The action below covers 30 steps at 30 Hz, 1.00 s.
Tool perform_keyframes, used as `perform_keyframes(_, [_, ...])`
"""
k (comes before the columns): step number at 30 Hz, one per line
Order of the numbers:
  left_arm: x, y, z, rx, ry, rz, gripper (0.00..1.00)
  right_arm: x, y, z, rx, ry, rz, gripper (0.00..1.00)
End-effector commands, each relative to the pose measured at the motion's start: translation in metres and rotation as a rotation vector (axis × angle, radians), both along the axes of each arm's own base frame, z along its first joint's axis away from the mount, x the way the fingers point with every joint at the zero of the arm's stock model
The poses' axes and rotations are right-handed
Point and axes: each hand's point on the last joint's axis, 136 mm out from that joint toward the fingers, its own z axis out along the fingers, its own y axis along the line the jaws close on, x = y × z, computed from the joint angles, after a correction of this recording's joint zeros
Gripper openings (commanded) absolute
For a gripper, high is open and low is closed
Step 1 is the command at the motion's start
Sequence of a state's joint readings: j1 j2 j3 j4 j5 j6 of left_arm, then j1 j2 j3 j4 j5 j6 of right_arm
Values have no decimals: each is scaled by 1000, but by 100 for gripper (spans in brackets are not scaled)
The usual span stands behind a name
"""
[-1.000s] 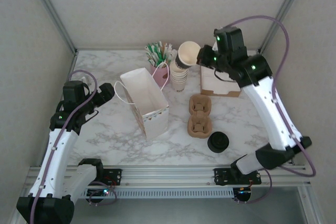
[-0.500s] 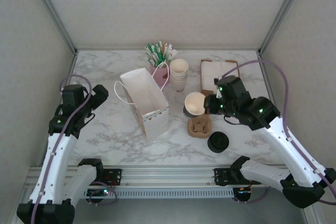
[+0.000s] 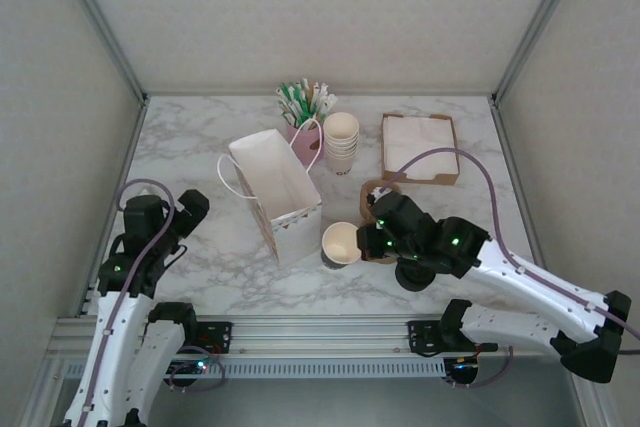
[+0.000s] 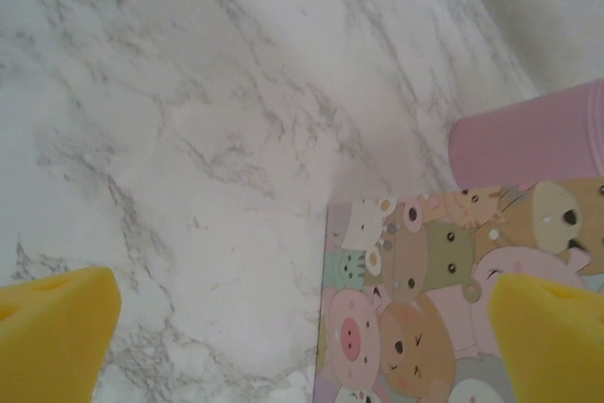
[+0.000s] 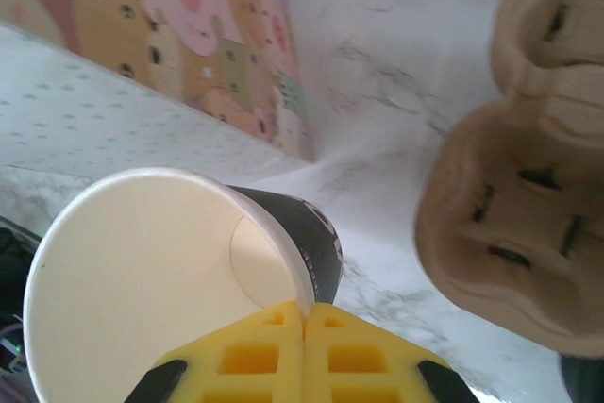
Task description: Pack the takeout coffee
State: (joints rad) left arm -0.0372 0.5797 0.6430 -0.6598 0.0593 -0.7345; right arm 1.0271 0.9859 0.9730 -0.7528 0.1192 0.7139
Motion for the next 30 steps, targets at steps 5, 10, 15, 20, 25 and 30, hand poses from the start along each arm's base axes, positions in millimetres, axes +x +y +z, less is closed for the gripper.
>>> perform_keyframes(5, [-9, -10, -21, -80, 43, -11, 99, 25, 40, 7, 64, -98, -27, 0])
perform_keyframes(10, [-10, -11, -26, -91, 48, -11, 98, 43, 54, 10, 54, -151, -56, 0])
perform_keyframes(15, [-11, -11, -27, -93, 51, -10, 97, 59, 66, 11, 21, -195, -72, 0])
perform_keyframes(20, [-12, -11, -29, -95, 53, -8, 97, 69, 74, 6, -34, -188, -87, 0])
perform_keyframes(25, [-13, -16, -31, -105, 53, -40, 95, 63, 53, -12, -132, -131, -131, 0])
perform_keyframes(30, [-14, -28, -39, -140, 62, -103, 89, 49, 25, -36, -216, -52, -193, 0])
